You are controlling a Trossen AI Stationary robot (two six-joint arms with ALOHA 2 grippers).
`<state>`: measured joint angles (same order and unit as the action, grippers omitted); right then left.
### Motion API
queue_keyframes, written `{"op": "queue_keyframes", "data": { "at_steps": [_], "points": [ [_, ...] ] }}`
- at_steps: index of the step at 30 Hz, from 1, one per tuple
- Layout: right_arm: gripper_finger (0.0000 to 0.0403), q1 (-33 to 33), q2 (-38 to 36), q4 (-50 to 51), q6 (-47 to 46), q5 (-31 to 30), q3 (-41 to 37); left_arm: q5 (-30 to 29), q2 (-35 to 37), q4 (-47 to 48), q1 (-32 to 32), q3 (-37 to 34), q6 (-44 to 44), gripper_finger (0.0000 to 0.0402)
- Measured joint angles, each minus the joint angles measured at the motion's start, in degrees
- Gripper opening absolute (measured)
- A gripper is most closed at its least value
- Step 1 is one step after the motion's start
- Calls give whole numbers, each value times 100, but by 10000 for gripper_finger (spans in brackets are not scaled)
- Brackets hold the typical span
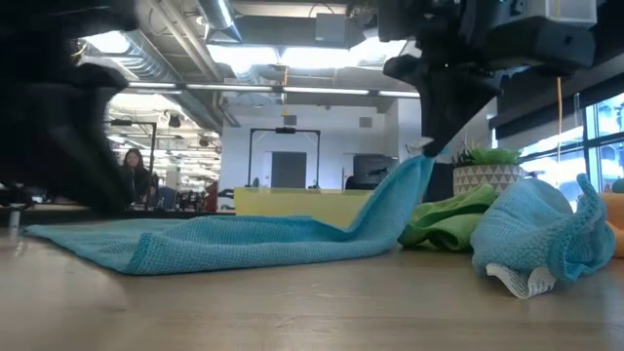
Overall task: Fold microfiber towels
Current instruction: Fold the left blue cloth
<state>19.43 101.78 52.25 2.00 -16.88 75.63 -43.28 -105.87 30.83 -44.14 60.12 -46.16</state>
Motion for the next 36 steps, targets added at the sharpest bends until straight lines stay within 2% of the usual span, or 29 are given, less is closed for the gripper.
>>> {"op": "queue_keyframes", "data": {
  "at_steps": [3,5,11,16,21,25,27,30,32,36],
  "points": [
    [5,-17,0,0,18,24,-99,-355,80,-129,30,-2,100,84],
    [5,-18,0,-23,14,37,-156,-373,97,-368,63,7,166,84],
    [10,-21,2,-317,-86,-108,-209,240,-54,-553,302,-2,177,84],
    [58,-21,2,-333,-297,-174,-209,352,-80,-1022,312,-2,380,84],
    [119,-17,-29,217,-731,-950,-209,358,-7,-1447,273,-2,979,84],
    [149,-19,-127,870,-1286,-1636,-209,337,172,-1619,366,3,1490,84],
    [156,-21,-147,1153,-1552,-1799,-209,352,198,-1707,492,4,1640,84],
    [158,-21,-153,1438,-1838,-1968,-208,731,194,-1928,687,4,1666,84],
    [158,-21,-153,1493,-1958,-2022,-207,1028,100,-2057,820,4,1649,84],
    [158,-19,-153,1497,-1994,-2420,-207,1231,-122,-2053,935,4,1603,84]
  ]
}}
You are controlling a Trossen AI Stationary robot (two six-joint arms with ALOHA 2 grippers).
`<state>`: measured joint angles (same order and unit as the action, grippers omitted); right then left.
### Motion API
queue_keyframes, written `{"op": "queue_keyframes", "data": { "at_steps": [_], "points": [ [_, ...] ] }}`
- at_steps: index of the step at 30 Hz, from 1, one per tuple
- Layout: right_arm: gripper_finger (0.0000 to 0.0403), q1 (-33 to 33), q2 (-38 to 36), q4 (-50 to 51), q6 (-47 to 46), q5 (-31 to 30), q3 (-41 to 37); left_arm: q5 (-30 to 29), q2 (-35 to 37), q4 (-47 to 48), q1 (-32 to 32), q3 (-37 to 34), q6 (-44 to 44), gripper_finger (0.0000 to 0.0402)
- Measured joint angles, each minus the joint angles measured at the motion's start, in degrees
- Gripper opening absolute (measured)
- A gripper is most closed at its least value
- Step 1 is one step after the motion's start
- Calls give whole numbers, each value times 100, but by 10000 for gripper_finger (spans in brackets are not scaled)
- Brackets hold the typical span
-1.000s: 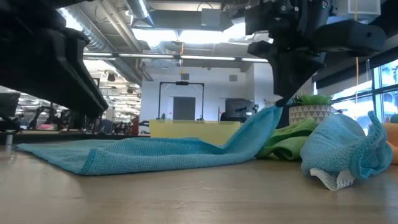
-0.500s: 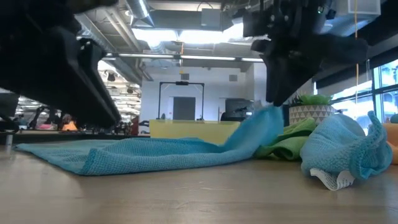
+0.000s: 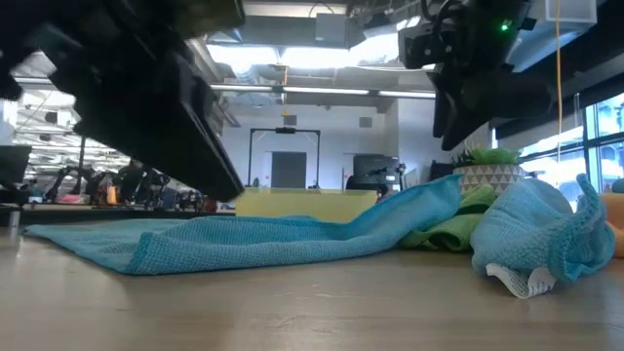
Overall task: Fold microfiber towels
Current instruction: Fold the left blue cloth
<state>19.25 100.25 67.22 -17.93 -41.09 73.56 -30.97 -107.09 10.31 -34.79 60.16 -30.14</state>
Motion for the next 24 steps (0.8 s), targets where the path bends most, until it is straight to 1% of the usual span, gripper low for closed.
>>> {"op": "queue_keyframes", "data": {
  "at_steps": [2,4,9,14,17,19,20,21,24],
  "points": [
    [158,0,0,2,50,-133,0,200,-130,90,-3,-2,-17,84],
    [158,-2,0,1,159,-178,0,561,-277,69,-8,-2,-17,84],
    [158,-26,-2,7,213,-207,0,1199,-376,183,-114,37,-127,84],
    [158,-26,-4,-5,192,-197,0,1712,-190,534,-532,21,-93,82],
    [158,-36,-4,-301,254,-22,0,2097,-5,999,-851,12,-58,74],
    [158,-77,-4,-866,444,297,0,2322,120,1472,-1066,11,-109,68],
    [158,-114,-7,-1277,598,562,-22,2364,179,1724,-1175,11,-139,64],
    [158,-161,-15,-1831,829,903,-98,2369,232,1987,-1278,7,-197,59],
    [158,-387,-12,-3632,1487,2269,-541,2171,376,2742,-1542,-11,-423,45]
  ]
}}
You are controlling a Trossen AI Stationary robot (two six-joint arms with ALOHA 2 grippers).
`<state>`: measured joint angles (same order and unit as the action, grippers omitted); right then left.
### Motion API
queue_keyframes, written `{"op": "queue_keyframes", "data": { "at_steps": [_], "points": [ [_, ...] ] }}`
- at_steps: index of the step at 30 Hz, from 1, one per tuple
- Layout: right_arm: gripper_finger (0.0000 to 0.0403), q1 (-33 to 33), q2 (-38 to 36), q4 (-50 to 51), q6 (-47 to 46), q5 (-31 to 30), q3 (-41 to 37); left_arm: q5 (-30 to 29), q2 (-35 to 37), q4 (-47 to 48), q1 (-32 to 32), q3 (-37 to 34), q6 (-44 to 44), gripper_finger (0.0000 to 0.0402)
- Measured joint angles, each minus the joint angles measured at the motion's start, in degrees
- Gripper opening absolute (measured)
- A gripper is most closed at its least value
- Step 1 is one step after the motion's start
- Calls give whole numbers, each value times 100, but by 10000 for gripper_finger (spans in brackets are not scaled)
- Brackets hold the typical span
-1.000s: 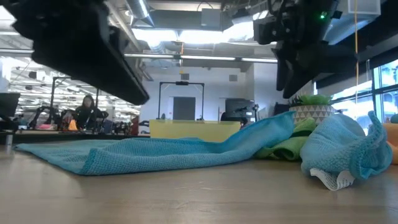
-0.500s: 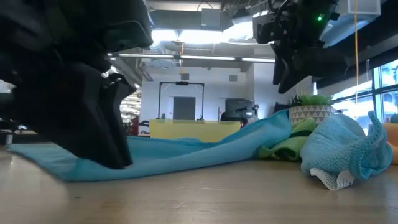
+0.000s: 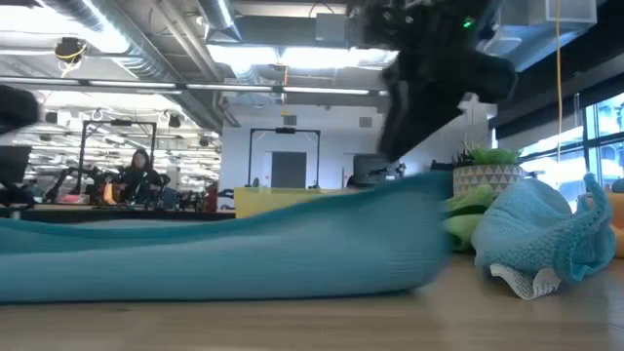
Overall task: Fold microfiber towels
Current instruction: Fold the left blue cloth
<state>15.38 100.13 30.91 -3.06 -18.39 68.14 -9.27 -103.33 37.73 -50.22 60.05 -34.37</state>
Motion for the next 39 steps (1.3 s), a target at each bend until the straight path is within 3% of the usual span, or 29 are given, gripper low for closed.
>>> {"op": "queue_keyframes", "data": {
  "at_steps": [3,6,11,15,20,27,39],
  "points": [
    [158,-410,3,-1628,55,1228,-463,-316,76,677,-213,-17,-253,31],
    [158,-820,3,-2340,744,1626,-851,-512,81,1214,-420,-15,-259,14],
    [158,-934,69,-3088,2389,1224,-1365,-834,89,1858,-677,-14,-404,4],
    [158,-816,342,-4060,2899,1182,-1662,-1102,94,2044,-735,-11,-605,3],
    [158,-761,1066,-4774,3276,580,-1614,-1114,96,2062,-667,-2,-669,3],
    [158,-763,1495,-5297,3041,588,-1455,-1065,109,2082,-640,163,-899,2],
    [158,-767,1526,-5462,1970,1360,-1460,-1105,112,2045,-627,192,-1076,1]
  ]
}}
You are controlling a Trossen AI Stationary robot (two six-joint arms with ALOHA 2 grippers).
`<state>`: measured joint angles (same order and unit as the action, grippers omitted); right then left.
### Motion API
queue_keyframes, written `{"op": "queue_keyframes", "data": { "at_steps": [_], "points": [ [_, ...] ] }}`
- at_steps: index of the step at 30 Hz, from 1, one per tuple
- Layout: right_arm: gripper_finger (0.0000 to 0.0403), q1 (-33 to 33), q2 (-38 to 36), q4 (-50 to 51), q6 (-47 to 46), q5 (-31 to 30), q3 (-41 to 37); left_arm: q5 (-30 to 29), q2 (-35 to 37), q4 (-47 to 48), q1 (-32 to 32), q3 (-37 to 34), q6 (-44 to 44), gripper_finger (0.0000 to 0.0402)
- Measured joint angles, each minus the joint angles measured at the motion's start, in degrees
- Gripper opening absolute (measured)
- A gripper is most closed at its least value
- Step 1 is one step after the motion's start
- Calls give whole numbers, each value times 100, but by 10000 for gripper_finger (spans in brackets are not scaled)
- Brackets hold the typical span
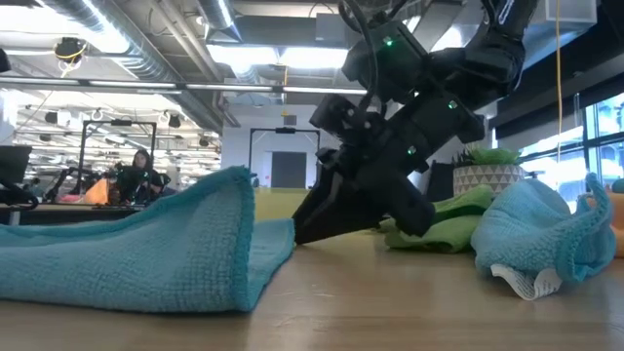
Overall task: Fold microfiber towels
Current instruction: Fold the left blue cloth
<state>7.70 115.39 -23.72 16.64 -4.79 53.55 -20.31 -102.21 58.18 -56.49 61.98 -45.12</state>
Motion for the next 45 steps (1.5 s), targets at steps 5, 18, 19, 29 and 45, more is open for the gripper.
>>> {"op": "queue_keyframes", "data": {
  "at_steps": [5,18,19,29,45],
  "points": [
    [158,-59,5,-435,-13,-153,-1,-73,0,-45,27,0,-107,2],
    [155,-356,5,-825,520,-948,1,-237,2,-97,28,2,-105,1],
    [152,-324,5,-832,792,-1014,16,-276,2,-122,28,2,-105,1],
    [64,414,5,-811,2566,-879,483,-448,2,-280,24,2,-219,1],
    [124,856,-614,1278,671,-2081,721,-674,4,560,-129,753,-286,0]
  ]
}}
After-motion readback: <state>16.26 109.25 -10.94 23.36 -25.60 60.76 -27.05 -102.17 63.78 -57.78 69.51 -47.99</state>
